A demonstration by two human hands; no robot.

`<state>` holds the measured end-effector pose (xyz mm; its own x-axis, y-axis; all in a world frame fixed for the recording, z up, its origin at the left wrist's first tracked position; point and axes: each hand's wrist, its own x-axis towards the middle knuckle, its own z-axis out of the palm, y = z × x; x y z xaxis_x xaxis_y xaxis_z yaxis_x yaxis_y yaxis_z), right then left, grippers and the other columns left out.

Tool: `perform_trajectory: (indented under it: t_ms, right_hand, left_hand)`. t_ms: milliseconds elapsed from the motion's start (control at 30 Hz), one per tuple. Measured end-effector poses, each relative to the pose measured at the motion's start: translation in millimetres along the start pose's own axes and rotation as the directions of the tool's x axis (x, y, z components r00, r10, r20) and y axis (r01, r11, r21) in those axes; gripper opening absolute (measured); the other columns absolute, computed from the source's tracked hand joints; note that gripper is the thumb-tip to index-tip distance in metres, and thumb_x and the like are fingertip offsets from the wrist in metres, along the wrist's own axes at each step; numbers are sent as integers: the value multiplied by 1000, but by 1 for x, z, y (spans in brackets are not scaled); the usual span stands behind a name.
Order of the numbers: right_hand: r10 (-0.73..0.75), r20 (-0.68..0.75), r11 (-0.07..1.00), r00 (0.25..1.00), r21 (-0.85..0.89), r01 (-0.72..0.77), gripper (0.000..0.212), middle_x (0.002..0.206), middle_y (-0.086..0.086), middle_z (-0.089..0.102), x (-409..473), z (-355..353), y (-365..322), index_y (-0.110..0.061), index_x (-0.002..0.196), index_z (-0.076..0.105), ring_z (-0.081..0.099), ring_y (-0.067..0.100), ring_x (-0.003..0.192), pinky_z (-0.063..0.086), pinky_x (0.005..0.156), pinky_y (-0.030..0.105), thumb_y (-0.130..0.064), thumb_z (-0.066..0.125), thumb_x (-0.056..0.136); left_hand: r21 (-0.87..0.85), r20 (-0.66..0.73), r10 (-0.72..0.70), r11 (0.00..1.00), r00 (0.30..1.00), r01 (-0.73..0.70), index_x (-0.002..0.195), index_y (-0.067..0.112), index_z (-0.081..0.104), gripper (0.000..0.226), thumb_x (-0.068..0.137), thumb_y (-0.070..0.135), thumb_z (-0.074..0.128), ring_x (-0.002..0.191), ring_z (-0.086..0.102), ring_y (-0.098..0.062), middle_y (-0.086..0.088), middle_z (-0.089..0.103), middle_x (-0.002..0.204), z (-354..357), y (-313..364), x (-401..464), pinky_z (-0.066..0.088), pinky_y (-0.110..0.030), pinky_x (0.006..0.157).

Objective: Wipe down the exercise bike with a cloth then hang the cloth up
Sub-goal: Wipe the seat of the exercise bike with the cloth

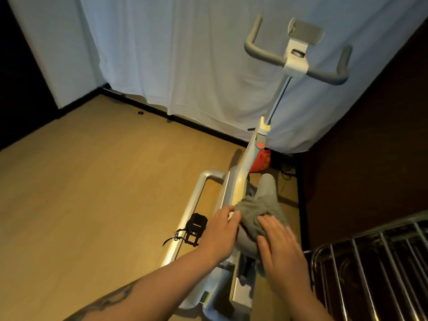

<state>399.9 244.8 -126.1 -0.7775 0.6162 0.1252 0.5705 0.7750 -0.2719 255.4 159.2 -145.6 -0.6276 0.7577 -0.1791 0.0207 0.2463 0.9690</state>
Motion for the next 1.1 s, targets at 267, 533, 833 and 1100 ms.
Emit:
perform_trajectory:
  t_ms: [267, 533, 833, 1100]
  right_hand:
    - [290, 27, 953, 957, -106, -285, 57, 160, -11, 18, 21, 5, -36, -31, 153, 18, 7, 10, 149, 3, 122, 37, -48, 8, 99]
    - [372, 96, 919, 923, 101, -381, 47, 157, -20, 22, 46, -1, -19, -41, 149, 26, 8, 2, 147, 4, 121, 35, -41, 13, 104]
    - [437, 200, 727, 877, 495, -475, 36, 140, -13, 50, 44, -2, 30, -46, 134, 45, 48, 10, 125, 41, 105, 39, -48, 27, 102]
    - [507, 88, 853, 857, 94, -514, 49, 148, -6, 42, 42, 4, 1, -28, 144, 35, 40, 15, 134, 39, 106, 40, -47, 18, 101]
  left_hand:
    - [151, 98, 136, 977, 986, -150, 119, 22, 56, 29, 102, 33, 35, 109, 51, -10, 4, 57, 118, 22, 24, 30, 43, -30, 95]
    - [285, -35, 180, 945, 983, -163, 108, 34, 57, 33, 102, 44, 27, 90, 56, -3, 17, 59, 97, 37, 17, 31, 47, -31, 76]
    - [457, 15, 177, 874, 984, -165, 114, 31, 54, 48, 101, 48, 12, 99, 56, -17, 4, 58, 107, 42, 34, 49, 48, -41, 84]
    - [454, 97, 122, 878, 988, -153, 148, 41, 26, 49, 101, 52, 16, 125, 49, -13, 12, 44, 146, 47, 32, 60, 46, -38, 94]
